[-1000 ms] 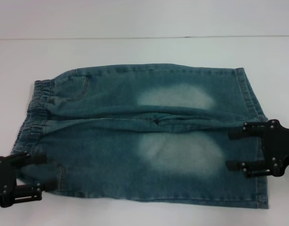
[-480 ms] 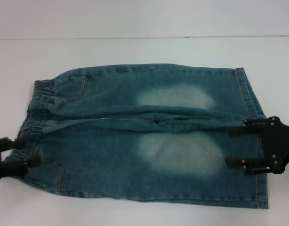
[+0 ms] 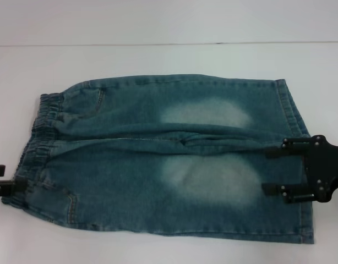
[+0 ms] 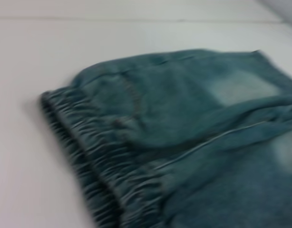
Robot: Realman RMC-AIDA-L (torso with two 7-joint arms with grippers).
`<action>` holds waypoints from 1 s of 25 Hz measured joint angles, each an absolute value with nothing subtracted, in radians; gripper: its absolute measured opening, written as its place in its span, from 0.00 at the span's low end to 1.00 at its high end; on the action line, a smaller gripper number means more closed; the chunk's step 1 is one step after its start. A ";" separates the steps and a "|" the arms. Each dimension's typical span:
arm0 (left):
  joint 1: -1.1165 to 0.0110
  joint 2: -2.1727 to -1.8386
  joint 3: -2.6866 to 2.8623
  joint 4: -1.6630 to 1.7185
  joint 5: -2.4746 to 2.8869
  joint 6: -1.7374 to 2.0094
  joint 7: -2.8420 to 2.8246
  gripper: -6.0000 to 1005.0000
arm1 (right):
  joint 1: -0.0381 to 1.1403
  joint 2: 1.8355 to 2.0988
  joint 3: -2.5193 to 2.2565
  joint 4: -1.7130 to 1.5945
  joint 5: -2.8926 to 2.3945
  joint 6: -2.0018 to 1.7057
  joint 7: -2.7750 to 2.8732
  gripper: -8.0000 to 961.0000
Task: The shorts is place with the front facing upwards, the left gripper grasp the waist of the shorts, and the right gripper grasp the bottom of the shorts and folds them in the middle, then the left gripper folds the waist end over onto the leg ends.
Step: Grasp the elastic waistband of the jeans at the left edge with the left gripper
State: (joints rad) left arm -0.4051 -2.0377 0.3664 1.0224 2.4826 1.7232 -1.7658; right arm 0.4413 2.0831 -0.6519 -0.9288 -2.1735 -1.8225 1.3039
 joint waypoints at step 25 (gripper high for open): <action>-0.441 -2.069 0.499 1.077 2.674 1.587 -1.908 0.82 | 0.455 2.083 -0.650 -0.928 -2.174 -1.843 1.307 0.82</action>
